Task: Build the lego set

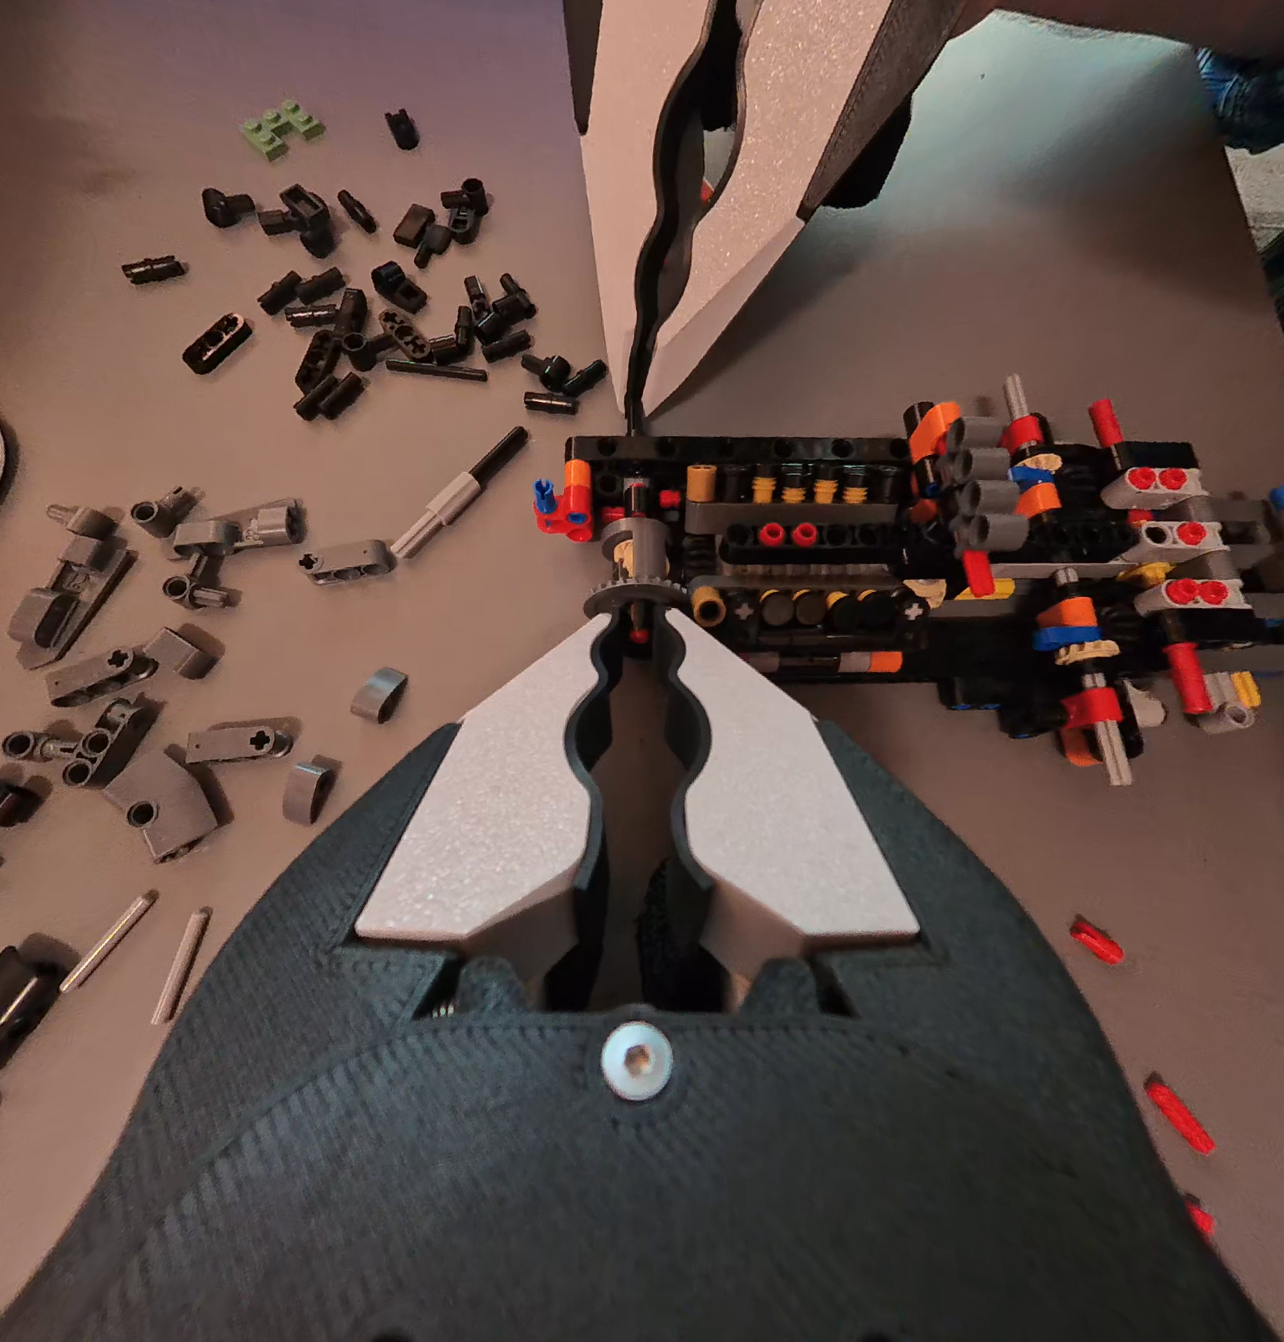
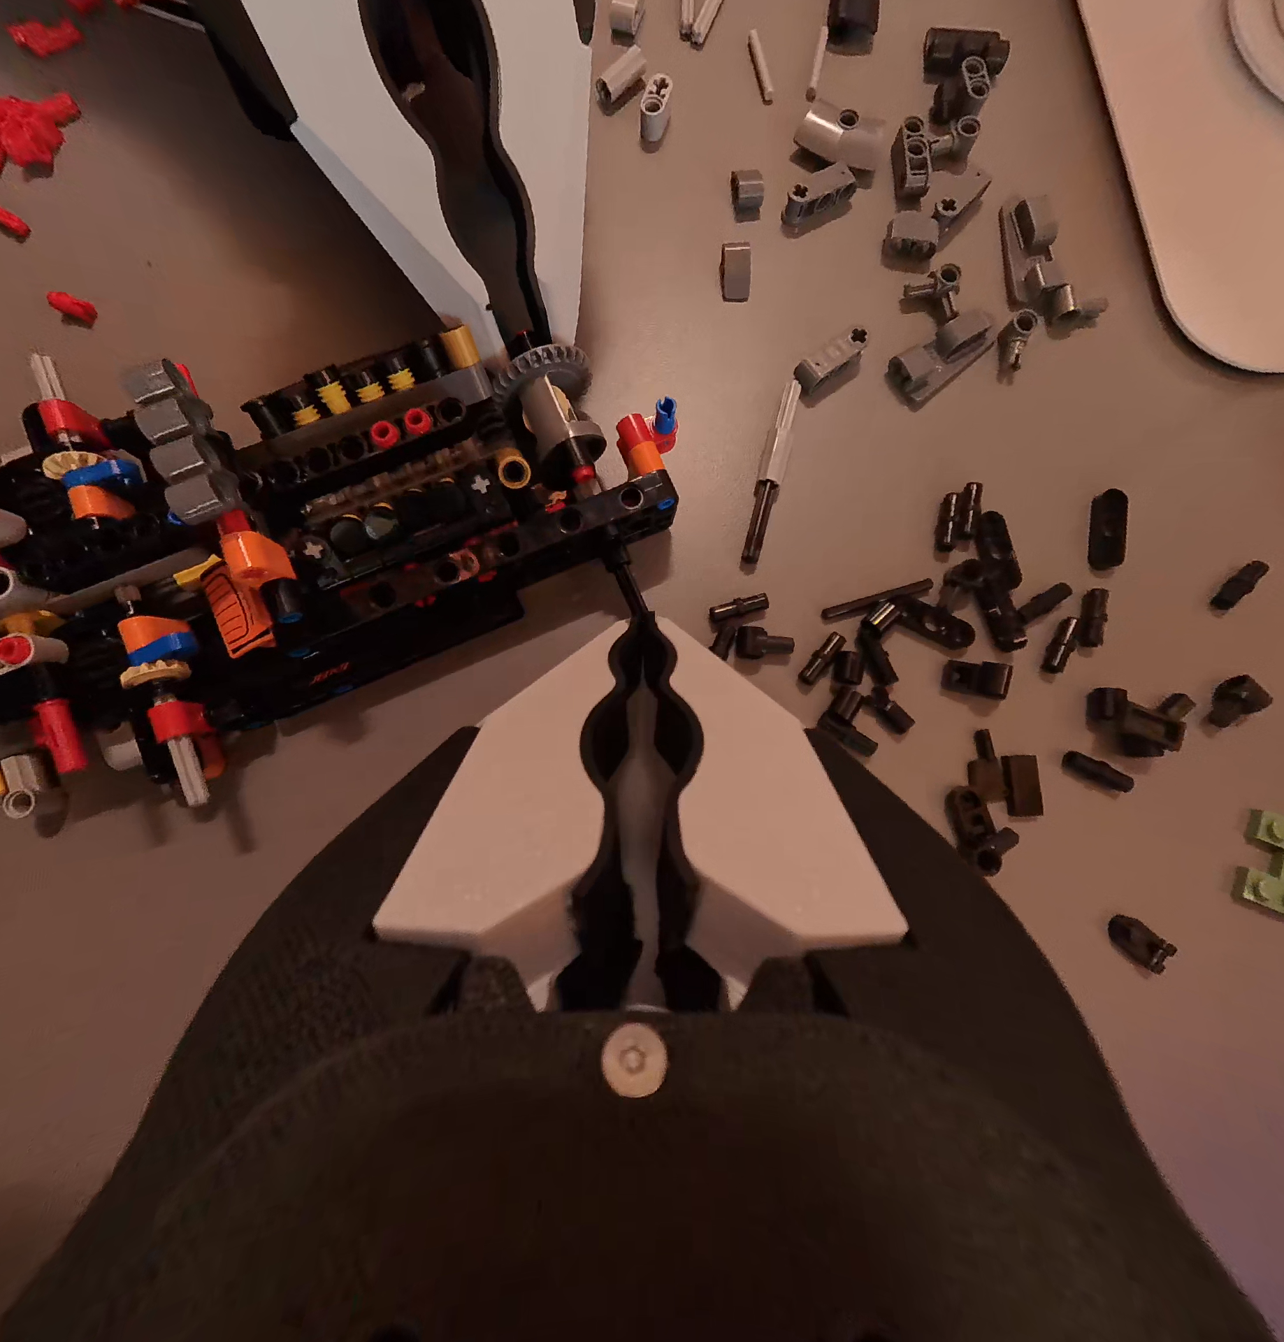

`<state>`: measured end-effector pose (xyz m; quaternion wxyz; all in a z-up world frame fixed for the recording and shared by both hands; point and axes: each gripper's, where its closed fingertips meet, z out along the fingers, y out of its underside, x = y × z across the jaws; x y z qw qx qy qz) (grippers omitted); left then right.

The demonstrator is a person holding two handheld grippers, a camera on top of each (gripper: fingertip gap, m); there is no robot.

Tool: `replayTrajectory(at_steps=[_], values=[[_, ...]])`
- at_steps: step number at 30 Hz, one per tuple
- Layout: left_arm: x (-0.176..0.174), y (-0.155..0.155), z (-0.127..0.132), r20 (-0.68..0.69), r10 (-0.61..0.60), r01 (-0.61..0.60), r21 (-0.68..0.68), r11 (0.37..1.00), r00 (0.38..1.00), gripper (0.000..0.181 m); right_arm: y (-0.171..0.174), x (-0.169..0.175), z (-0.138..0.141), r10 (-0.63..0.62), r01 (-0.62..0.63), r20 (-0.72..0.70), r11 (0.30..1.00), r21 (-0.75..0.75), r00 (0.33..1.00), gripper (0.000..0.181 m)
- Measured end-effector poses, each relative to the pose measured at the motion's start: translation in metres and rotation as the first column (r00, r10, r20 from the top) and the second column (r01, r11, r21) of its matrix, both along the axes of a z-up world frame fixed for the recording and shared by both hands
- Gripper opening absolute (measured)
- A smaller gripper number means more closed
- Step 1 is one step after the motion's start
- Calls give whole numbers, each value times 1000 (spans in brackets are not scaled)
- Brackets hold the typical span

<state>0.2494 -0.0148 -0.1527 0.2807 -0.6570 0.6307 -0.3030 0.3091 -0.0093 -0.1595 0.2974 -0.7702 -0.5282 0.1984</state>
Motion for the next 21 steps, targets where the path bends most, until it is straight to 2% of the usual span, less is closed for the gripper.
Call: replayTrajectory(at_steps=[21], values=[[0, 0, 0, -2, 6, -6, 18, 1000, 1000, 7, 0, -1, 0, 27, -27, 50, 1000, -7, 998, 0]])
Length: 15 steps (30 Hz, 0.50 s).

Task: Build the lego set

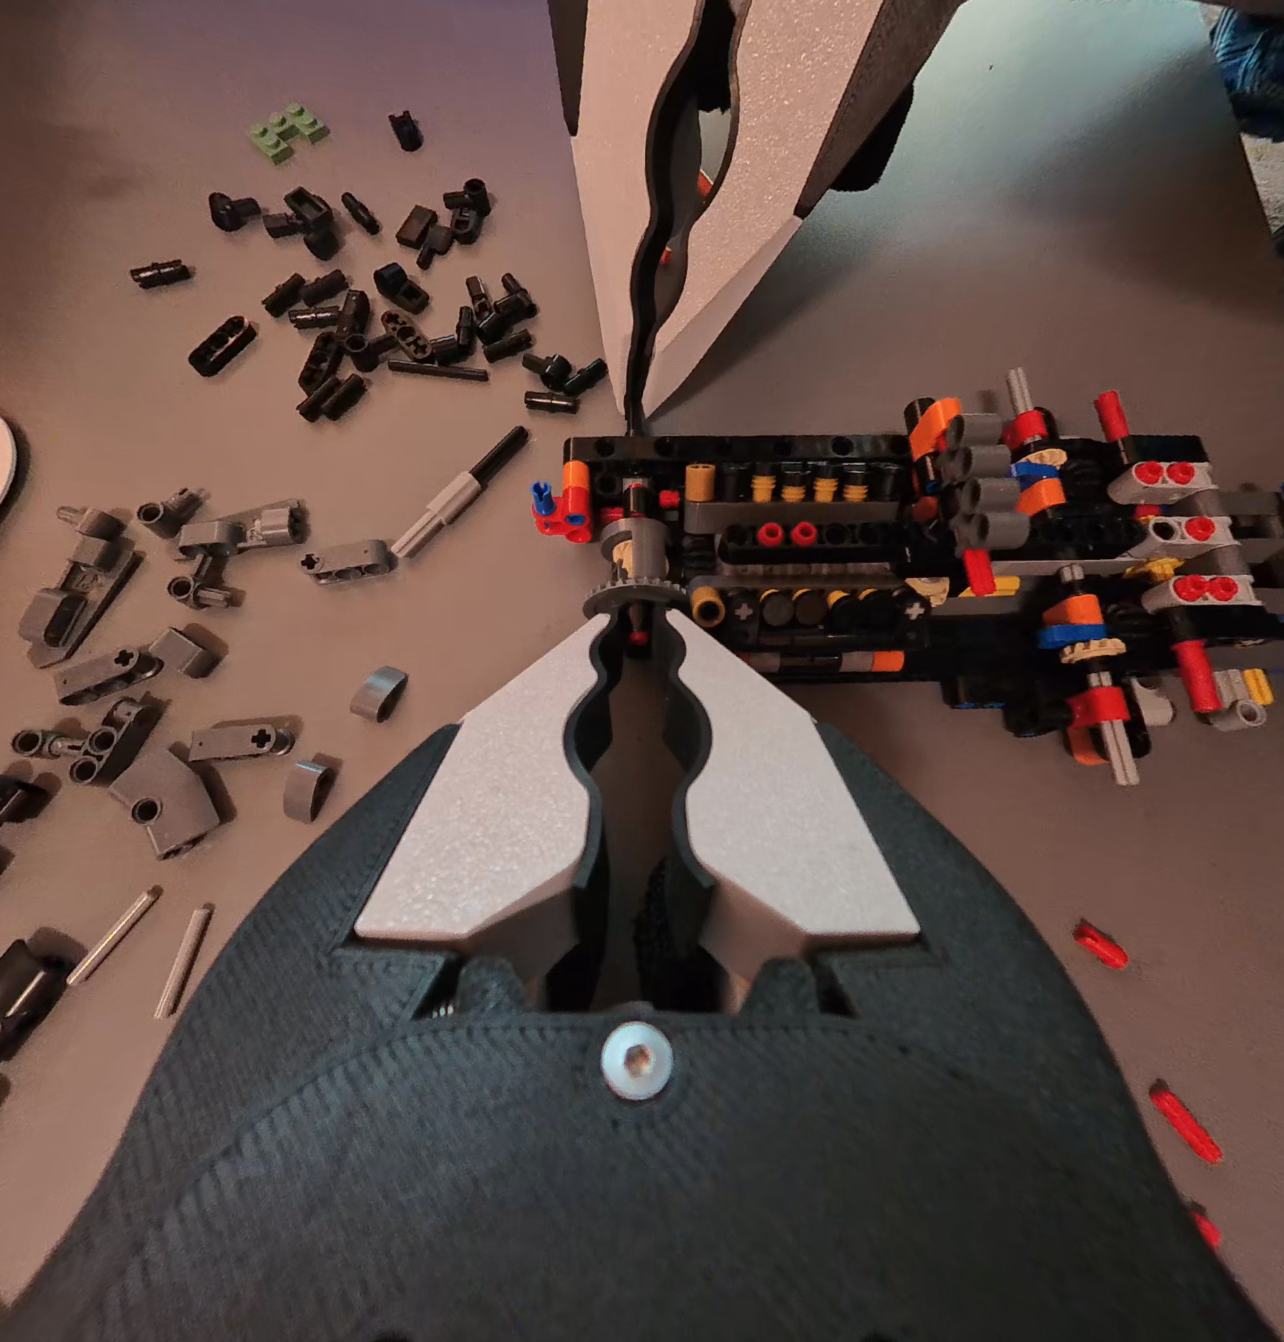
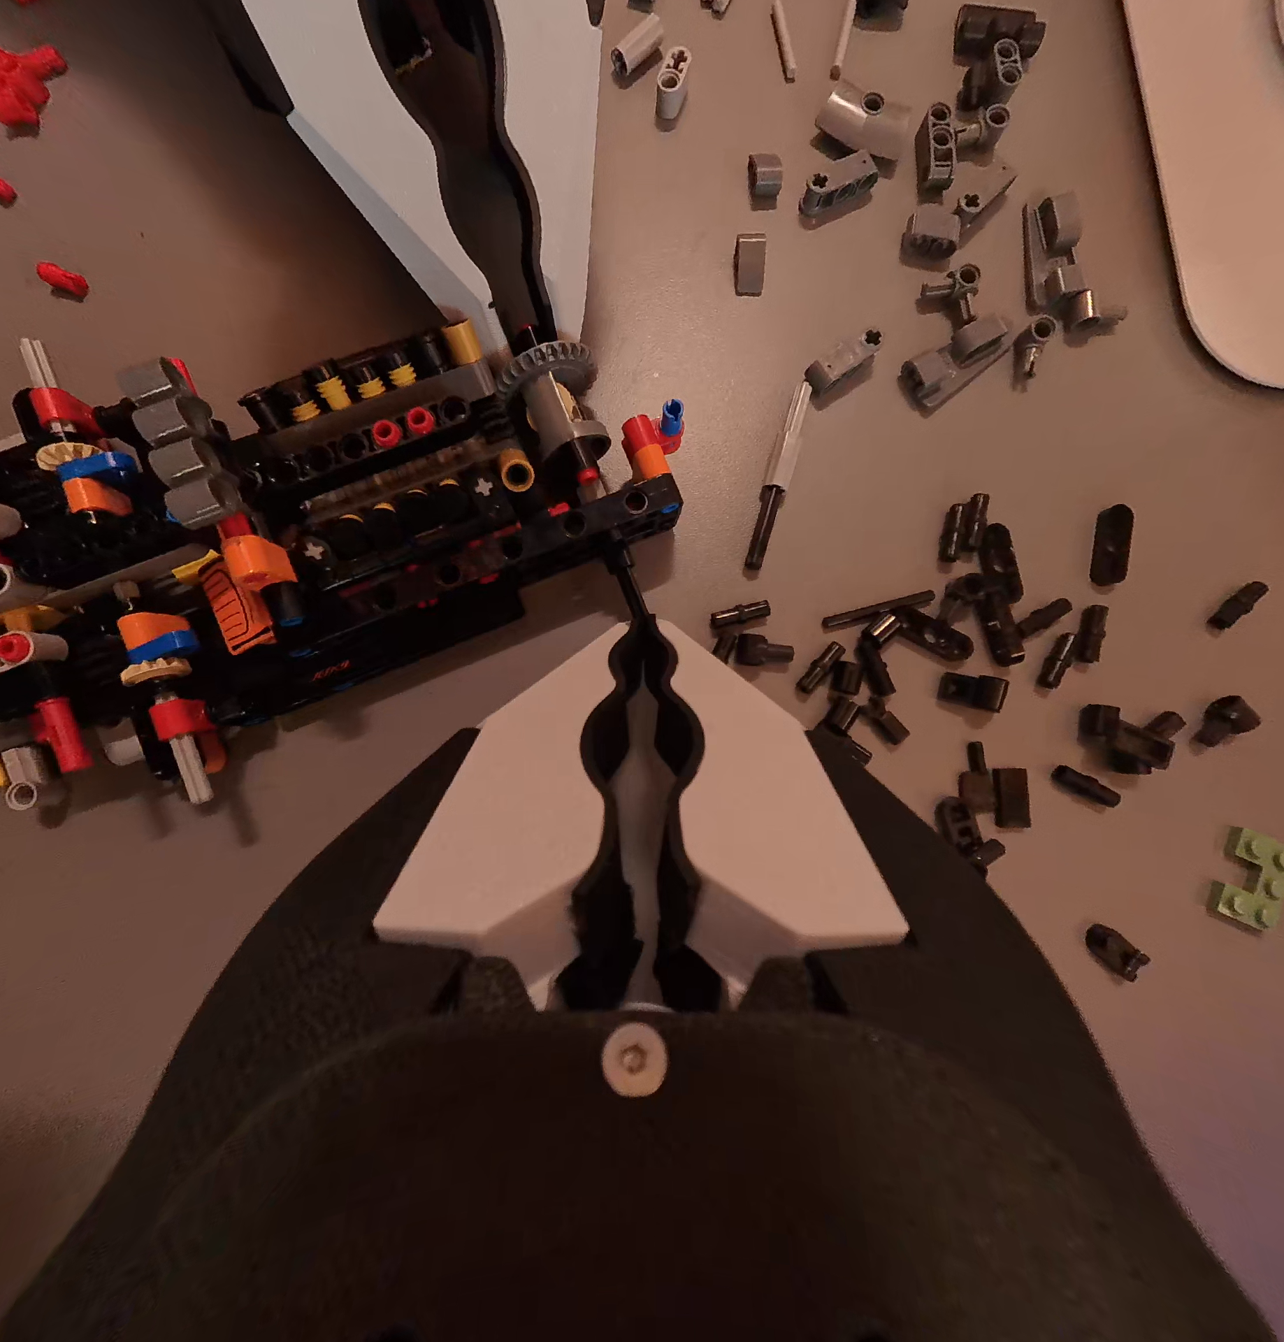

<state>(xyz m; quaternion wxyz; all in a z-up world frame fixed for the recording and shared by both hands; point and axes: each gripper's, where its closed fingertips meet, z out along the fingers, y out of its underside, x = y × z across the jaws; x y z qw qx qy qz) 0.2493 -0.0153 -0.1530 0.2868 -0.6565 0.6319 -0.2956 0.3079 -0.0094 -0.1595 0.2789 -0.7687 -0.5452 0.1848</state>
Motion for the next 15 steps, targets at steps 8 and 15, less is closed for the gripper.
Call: replayTrajectory(at_steps=[8, 15], values=[[0, 0, 0, -1, 0, 0, 14, 1000, 1000, 7, 0, -1, 0, -15, 15, 14, 1000, 6, 1000, 0], [-1, 0, 0, -2, 1, -1, 23, 1000, 1000, 7, 2, -1, 0, -13, 13, 24, 1000, 3, 1000, 0]])
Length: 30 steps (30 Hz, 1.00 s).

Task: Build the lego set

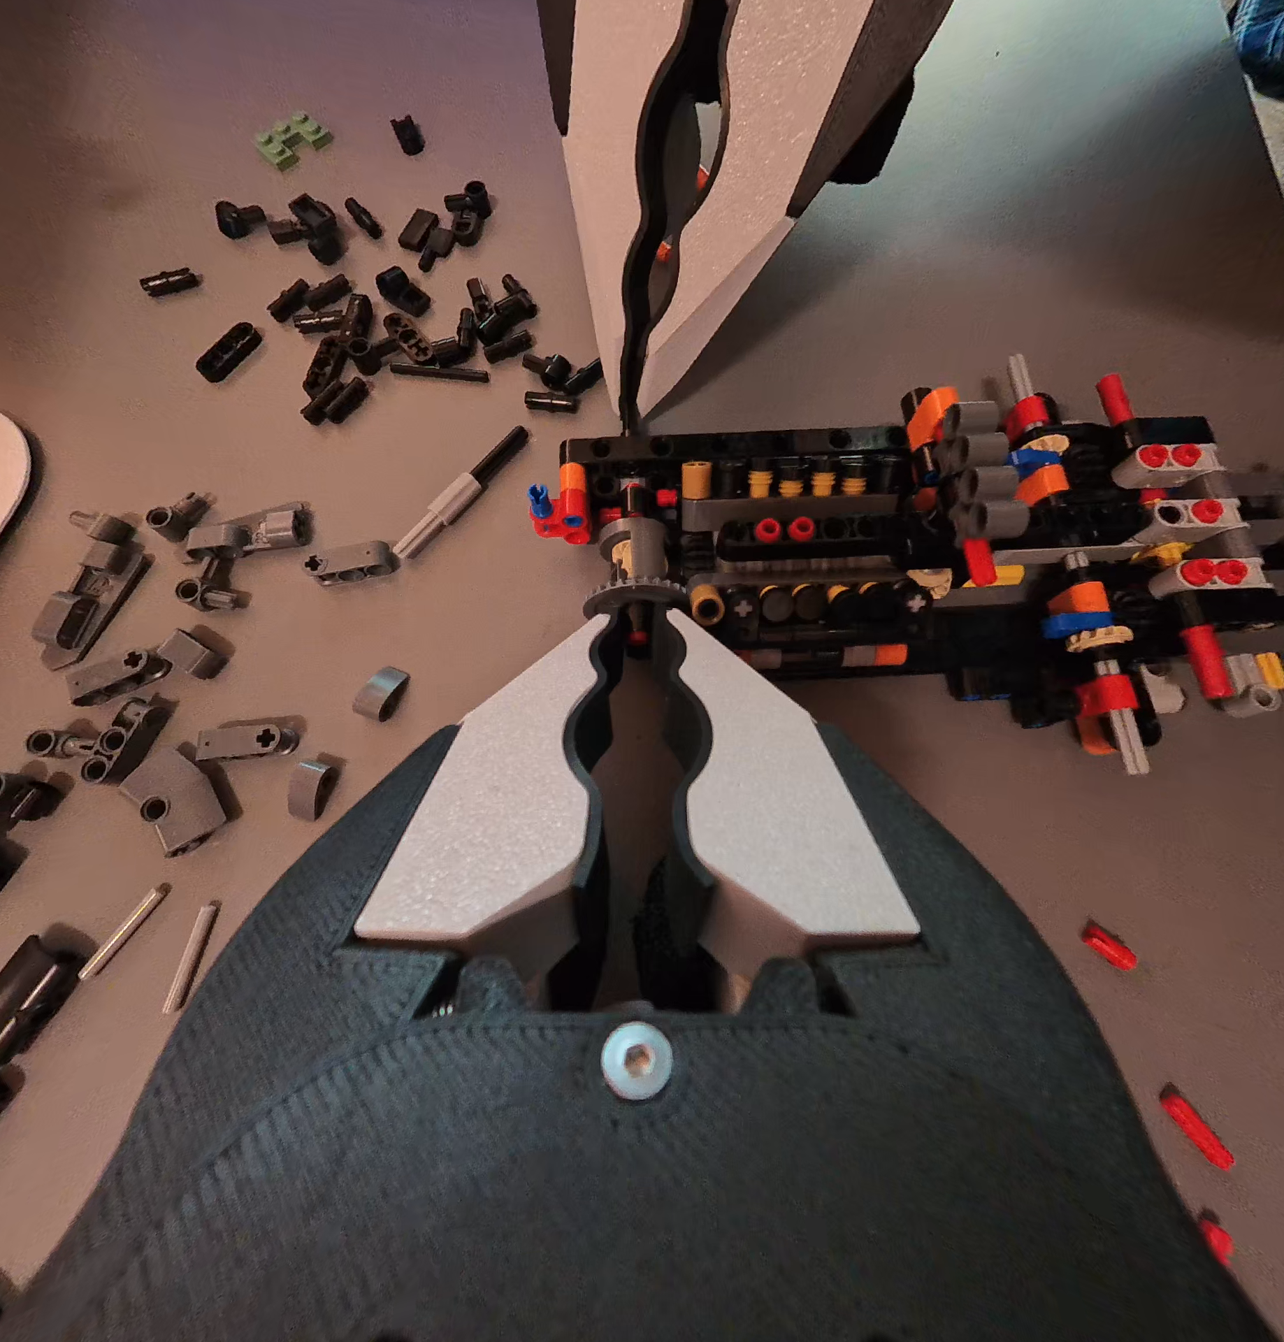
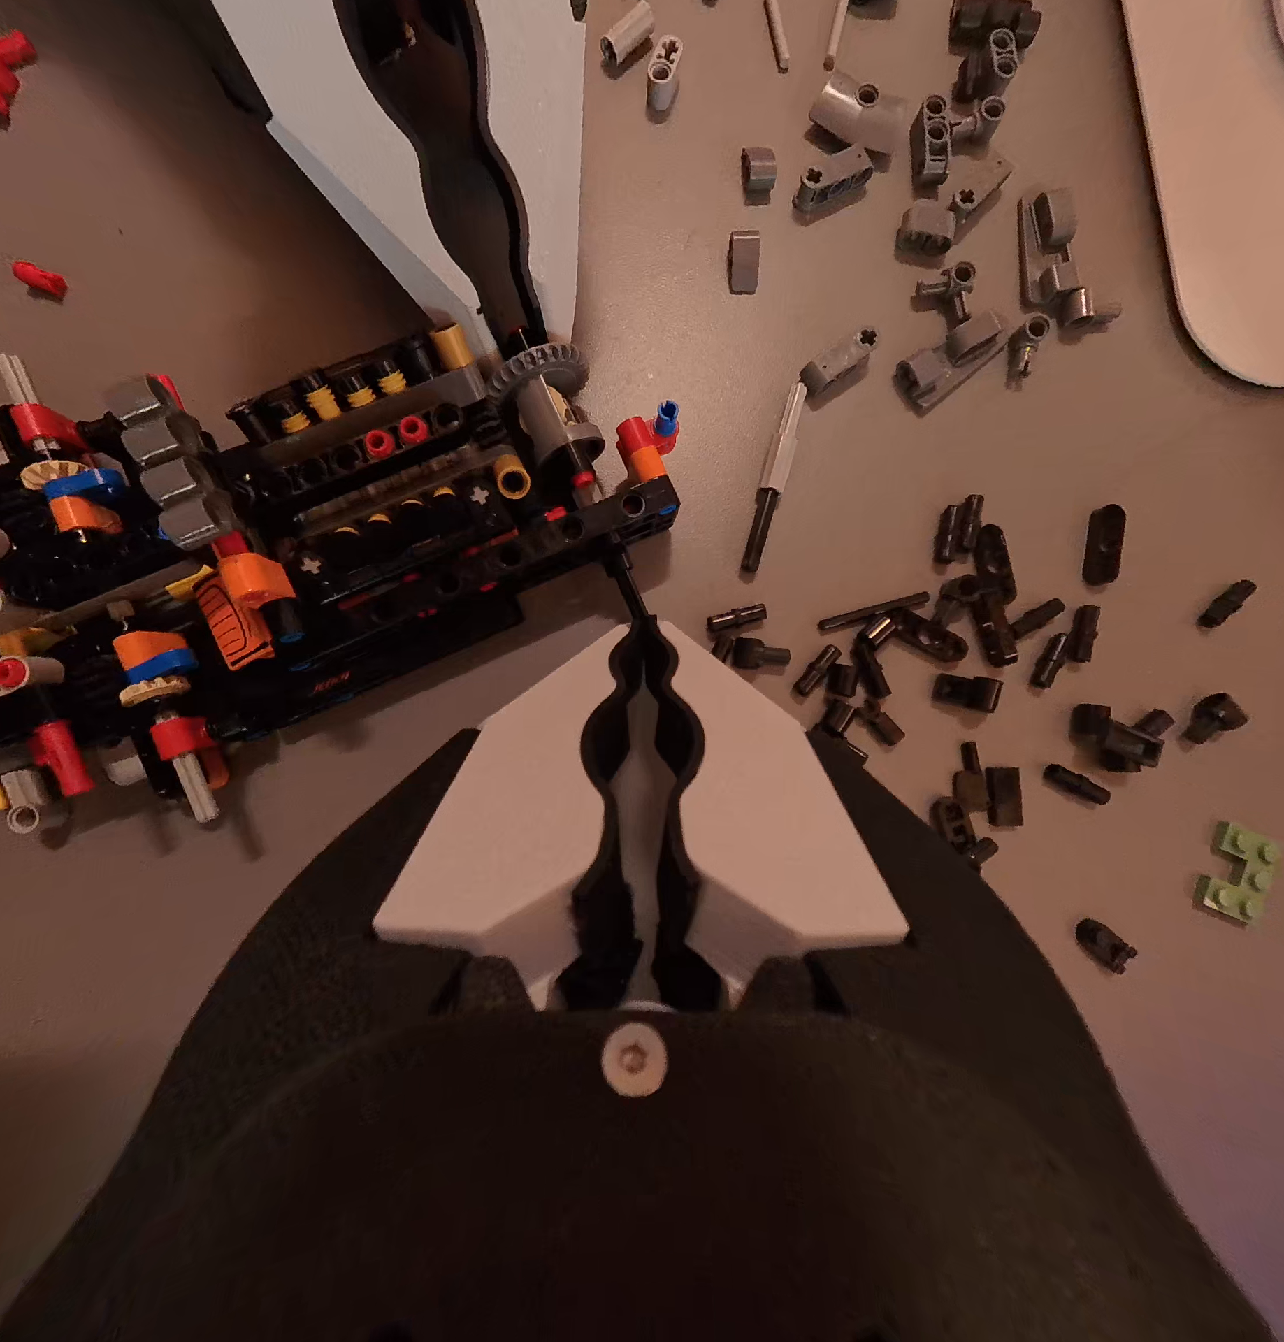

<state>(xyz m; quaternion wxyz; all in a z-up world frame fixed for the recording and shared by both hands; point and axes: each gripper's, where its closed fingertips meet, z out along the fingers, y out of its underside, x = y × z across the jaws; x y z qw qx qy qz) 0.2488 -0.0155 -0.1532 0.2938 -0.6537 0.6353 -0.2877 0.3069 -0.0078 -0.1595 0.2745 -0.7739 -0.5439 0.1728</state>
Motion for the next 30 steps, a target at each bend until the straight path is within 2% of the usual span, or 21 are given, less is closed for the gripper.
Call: replayTrajectory(at_steps=[9, 12, 14, 18, 22, 26, 30], values=[[1, 0, 0, 2, 2, -2, -8, 1000, 1000, 7, 3, 2, 0, -16, 16, -11, 1000, -16, 1000, 0], [-1, 2, 3, 30, 14, -12, -61, 998, 999, 14, 4, 4, 3, -60, 55, -66, 996, -68, 996, 0], [-7, 3, 10, 45, 14, -11, -79, 997, 999, 19, 7, 12, 7, -90, 88, -43, 995, -39, 995, 9], [-33, 10, 17, 7, 21, -21, -61, 998, 1000, 28, 8, 22, 13, -137, 136, -44, 990, -32, 990, 9], [-49, 11, 9, -30, 35, -36, -48, 998, 999, 25, 4, 25, 15, -184, 179, -73, 981, -70, 980, 9], [-46, 2, 5, -10, 12, -13, -50, 999, 1000, 25, -1, 23, 13, -213, 204, -80, 973, -108, 974, 10], [-43, -3, 7, 11, -7, 8, -55, 998, 1000, 24, -3, 20, 11, -245, 233, -74, 962, -145, 967, 18]])
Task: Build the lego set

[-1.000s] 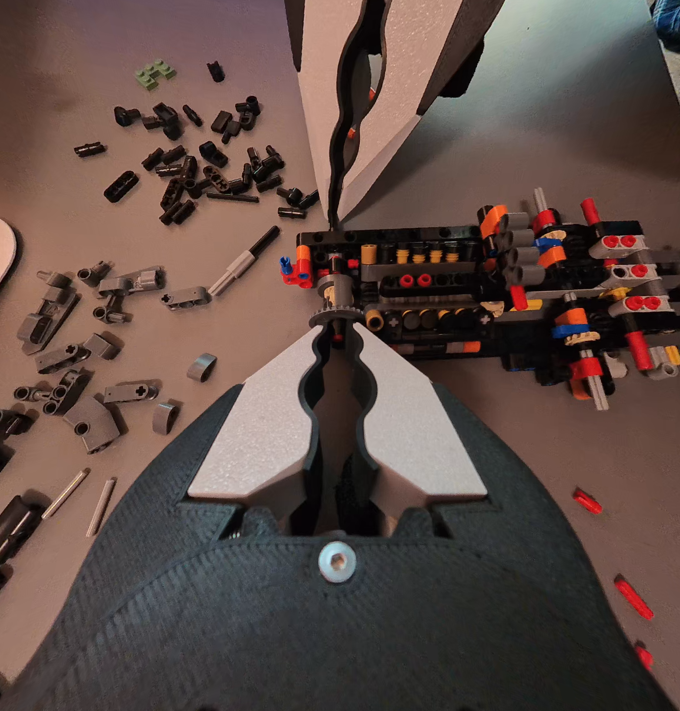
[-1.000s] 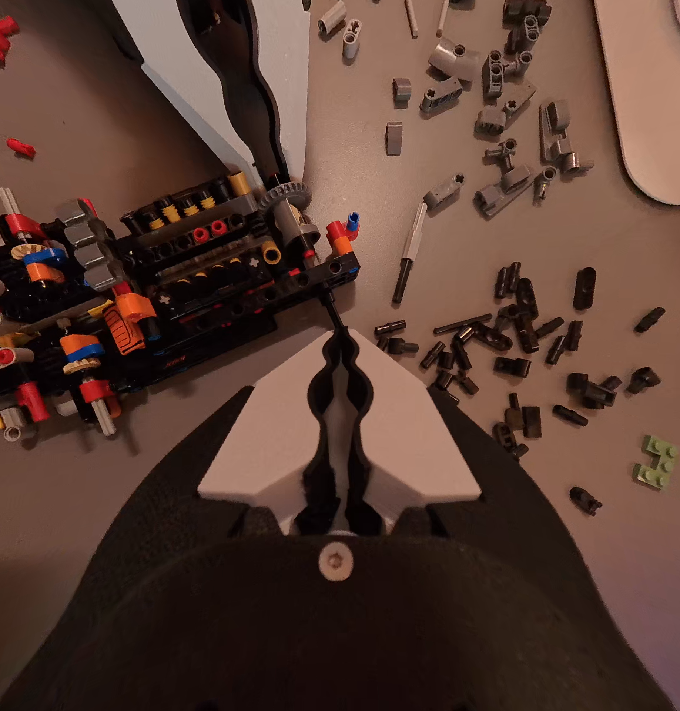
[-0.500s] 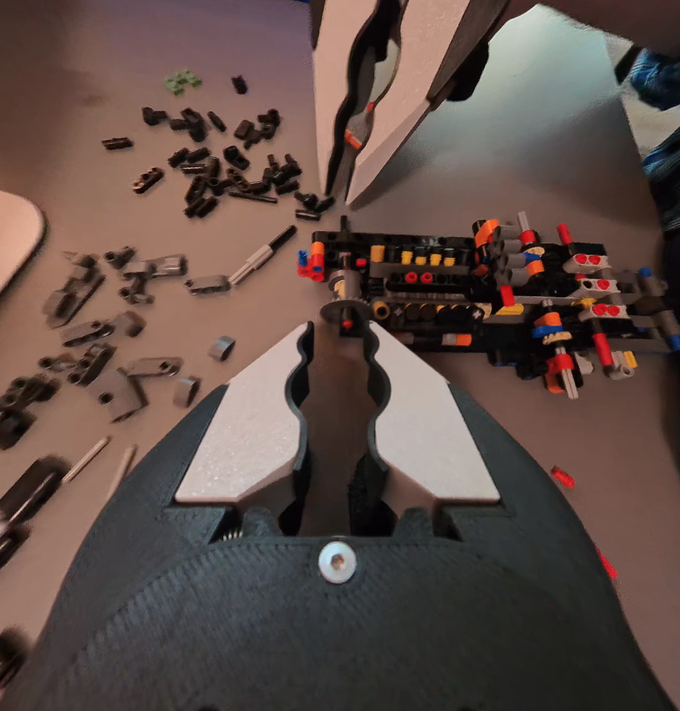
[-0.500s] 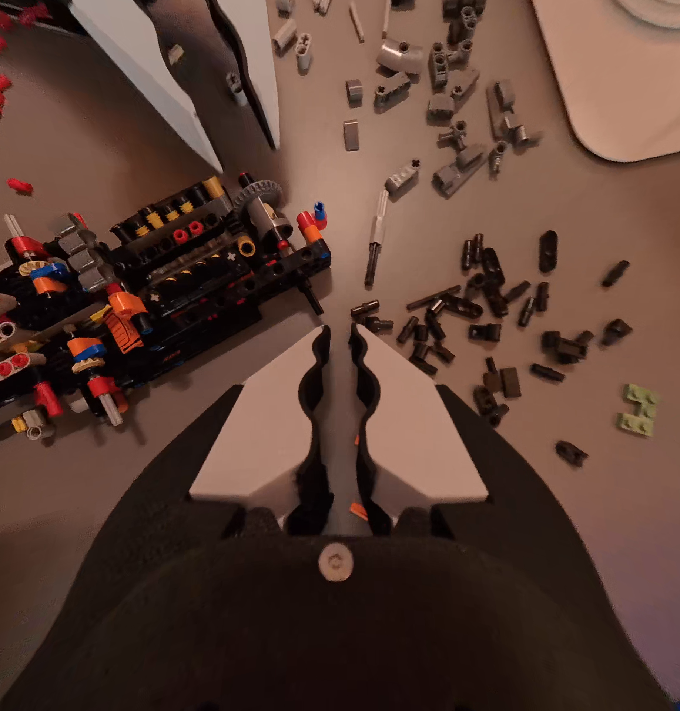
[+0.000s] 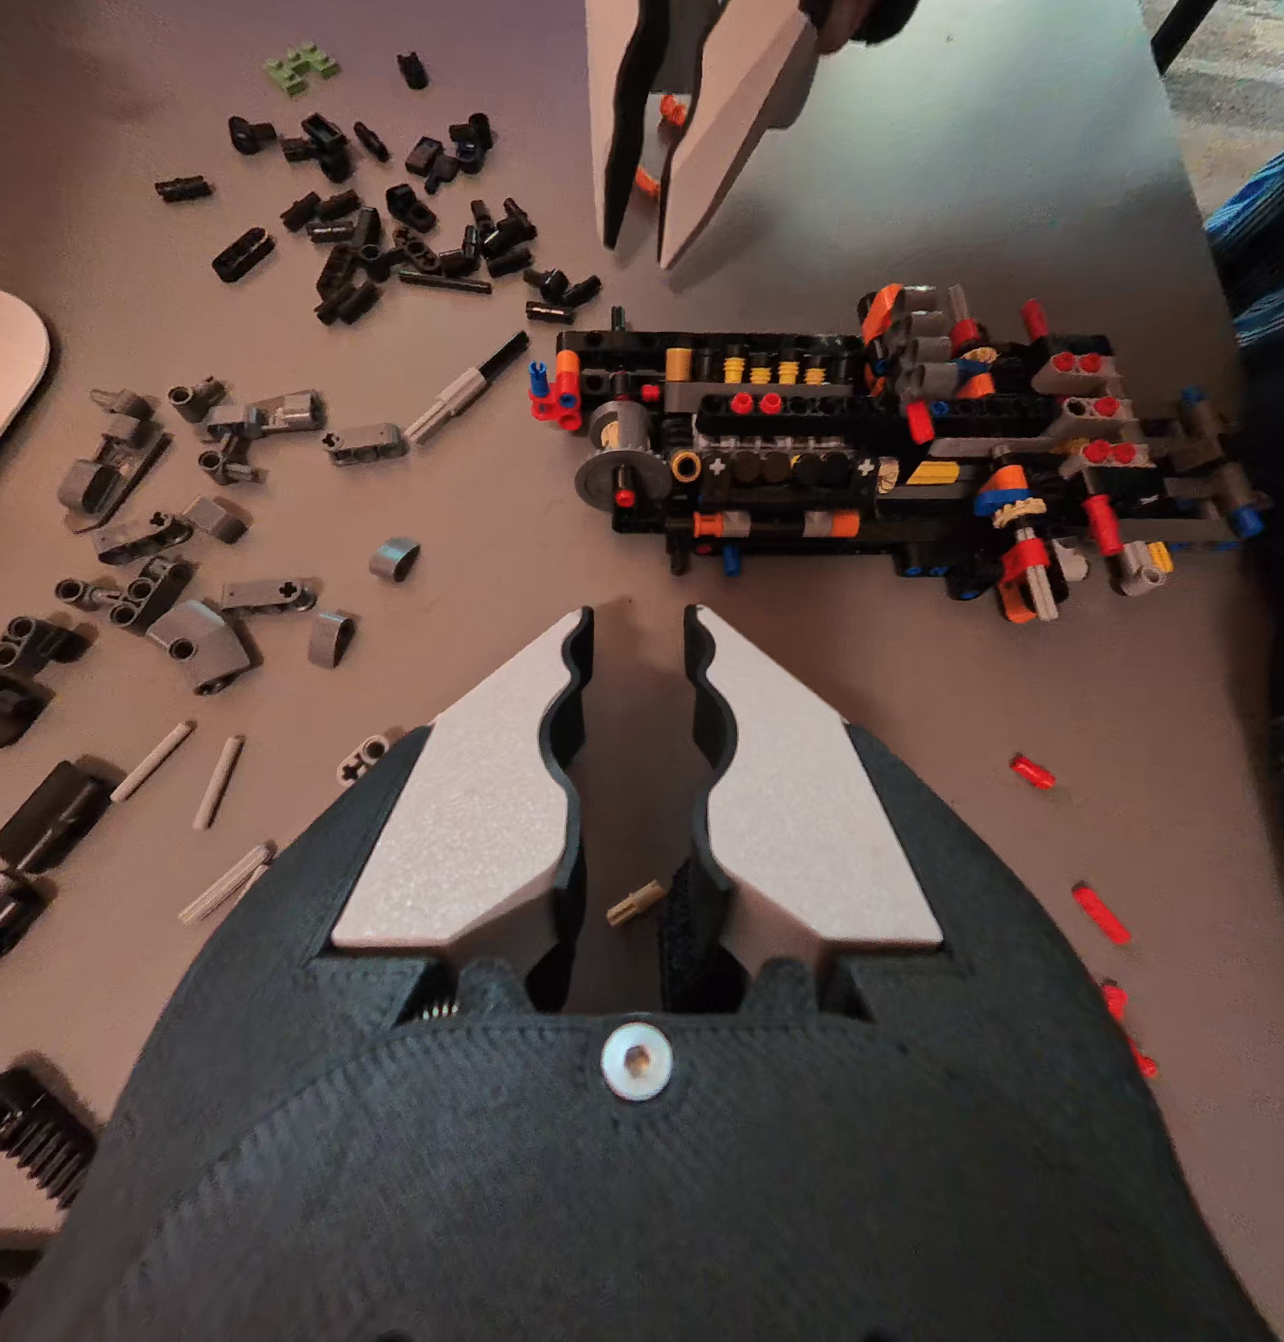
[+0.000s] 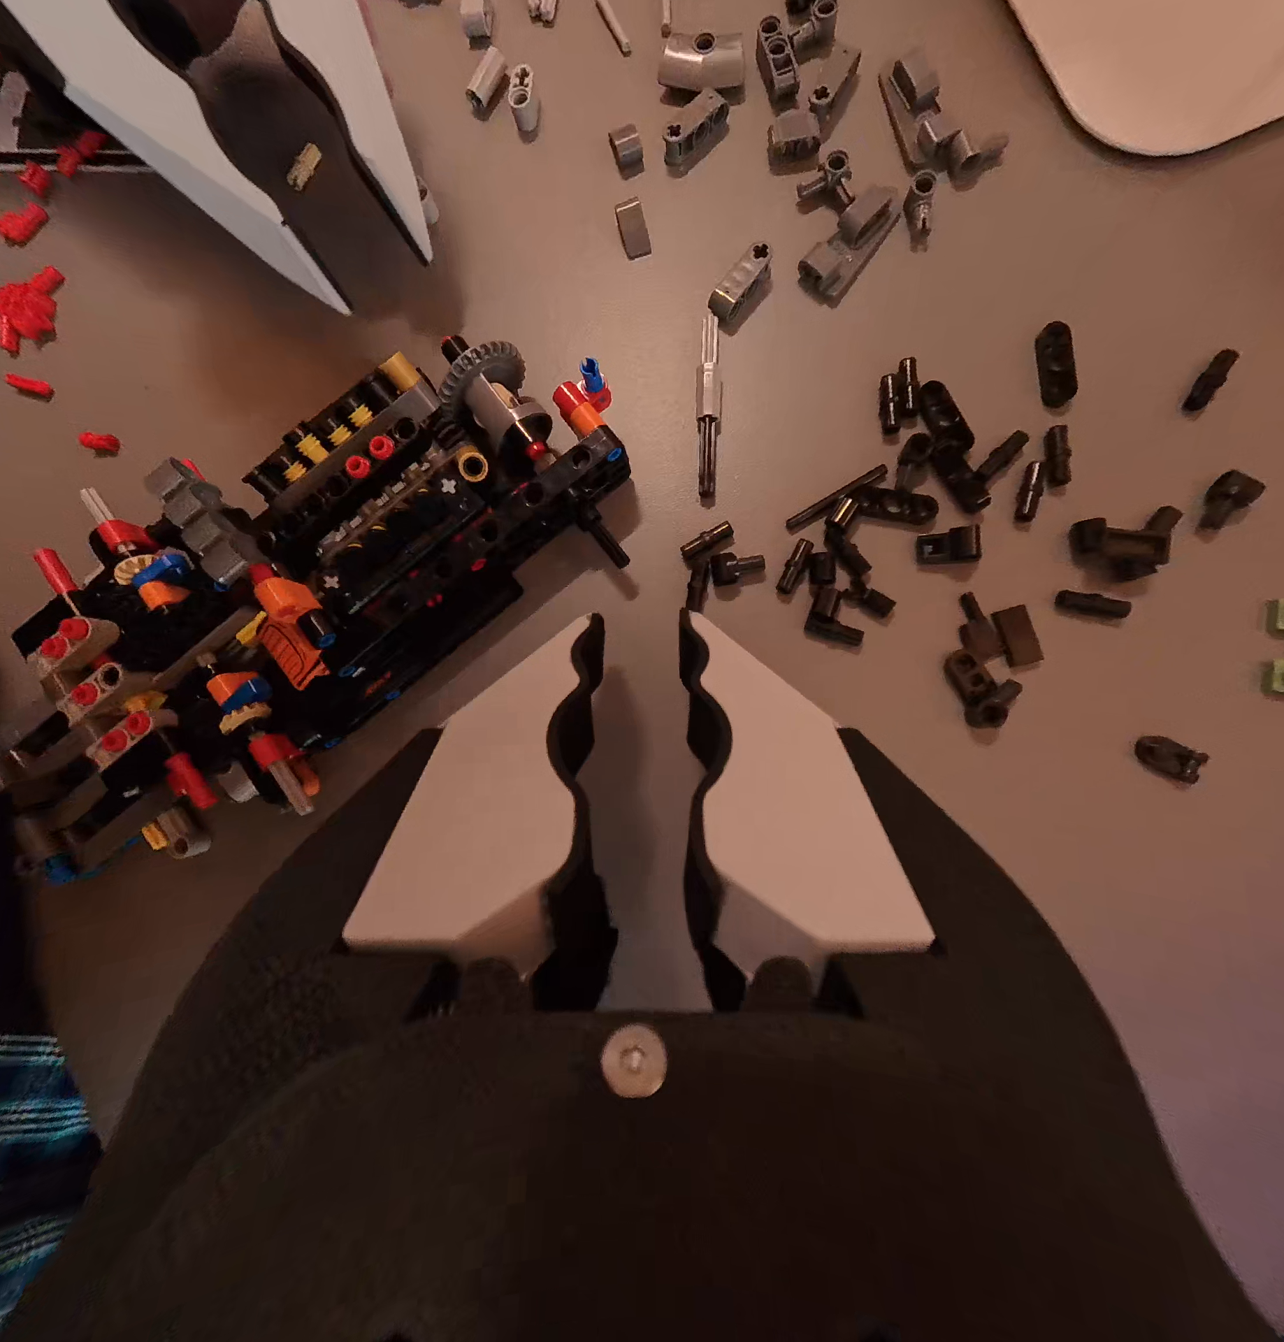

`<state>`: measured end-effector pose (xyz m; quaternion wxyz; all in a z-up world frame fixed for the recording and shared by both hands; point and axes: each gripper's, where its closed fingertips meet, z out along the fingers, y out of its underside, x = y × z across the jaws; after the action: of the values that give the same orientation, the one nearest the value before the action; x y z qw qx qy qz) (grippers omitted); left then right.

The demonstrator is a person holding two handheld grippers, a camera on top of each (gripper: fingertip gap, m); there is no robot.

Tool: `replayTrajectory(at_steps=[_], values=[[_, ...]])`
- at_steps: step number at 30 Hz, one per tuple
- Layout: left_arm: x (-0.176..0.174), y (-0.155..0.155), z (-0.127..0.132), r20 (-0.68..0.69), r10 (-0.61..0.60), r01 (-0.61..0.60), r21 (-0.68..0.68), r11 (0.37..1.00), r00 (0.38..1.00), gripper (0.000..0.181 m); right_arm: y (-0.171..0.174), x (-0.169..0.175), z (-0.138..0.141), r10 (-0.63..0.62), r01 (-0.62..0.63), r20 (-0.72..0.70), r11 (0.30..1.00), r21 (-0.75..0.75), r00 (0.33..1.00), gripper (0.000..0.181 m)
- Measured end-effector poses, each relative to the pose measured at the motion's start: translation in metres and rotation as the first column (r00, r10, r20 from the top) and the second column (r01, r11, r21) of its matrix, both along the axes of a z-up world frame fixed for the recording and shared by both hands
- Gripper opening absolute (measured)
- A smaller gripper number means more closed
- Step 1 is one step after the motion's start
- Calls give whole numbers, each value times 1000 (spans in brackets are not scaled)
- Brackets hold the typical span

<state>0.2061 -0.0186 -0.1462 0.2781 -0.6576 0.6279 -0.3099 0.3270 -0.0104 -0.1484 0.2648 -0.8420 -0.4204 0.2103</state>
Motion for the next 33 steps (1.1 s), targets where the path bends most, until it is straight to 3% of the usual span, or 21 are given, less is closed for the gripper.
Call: replayTrajectory(at_steps=[6, 21, 33], values=[[6, -5, -3, 9, -11, 11, -3, 1000, 1000, 21, -5, -13, 1, -93, 86, -63, 992, -96, 994, 39], [10, 1, -2, 30, 16, -16, 7, 1000, 999, 21, -8, -14, 7, -237, 217, -202, 969, -120, 950, 47], [21, 1, -4, 19, 12, -12, -19, 1000, 1000, 24, -4, -29, 0, -262, 208, -284, 956, -205, 922, 52]])
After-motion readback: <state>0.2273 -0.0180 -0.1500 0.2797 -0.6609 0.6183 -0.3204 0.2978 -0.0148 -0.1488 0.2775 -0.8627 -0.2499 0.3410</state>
